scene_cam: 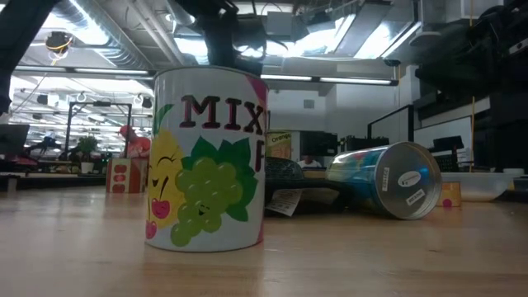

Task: Pick and place cans onto a shelf
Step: Put the canned pears on the shelf

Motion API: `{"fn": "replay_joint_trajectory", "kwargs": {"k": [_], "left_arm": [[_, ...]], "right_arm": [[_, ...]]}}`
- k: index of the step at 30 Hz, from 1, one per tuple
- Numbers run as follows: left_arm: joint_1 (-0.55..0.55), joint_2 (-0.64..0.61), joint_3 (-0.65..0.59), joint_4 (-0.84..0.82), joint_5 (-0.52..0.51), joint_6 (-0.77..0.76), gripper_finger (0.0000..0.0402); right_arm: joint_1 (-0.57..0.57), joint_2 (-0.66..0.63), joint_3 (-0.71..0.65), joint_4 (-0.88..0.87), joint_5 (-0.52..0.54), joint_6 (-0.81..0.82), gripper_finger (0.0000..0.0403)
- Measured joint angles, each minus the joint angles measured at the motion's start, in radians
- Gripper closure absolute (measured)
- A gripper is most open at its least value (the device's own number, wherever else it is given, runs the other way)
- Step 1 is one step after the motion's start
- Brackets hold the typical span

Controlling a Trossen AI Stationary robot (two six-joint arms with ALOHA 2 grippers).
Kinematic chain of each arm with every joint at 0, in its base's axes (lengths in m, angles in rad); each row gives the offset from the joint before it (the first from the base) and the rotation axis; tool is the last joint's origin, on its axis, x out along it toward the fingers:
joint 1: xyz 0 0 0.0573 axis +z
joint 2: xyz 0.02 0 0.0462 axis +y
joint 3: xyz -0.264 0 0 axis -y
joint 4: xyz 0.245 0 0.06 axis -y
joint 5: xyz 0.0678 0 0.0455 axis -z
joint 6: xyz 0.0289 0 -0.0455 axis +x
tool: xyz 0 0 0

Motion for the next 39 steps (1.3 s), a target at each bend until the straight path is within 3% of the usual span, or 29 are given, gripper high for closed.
{"fn": "replay_joint_trajectory", "kwargs": {"k": [39], "left_arm": [[0.006,0.046,0.001,0.006,-0.014,-0.001,0.0401]], "right_arm": [[0.000,0.000,0.000,0.000,-0.001,0.000,0.0319]]}}
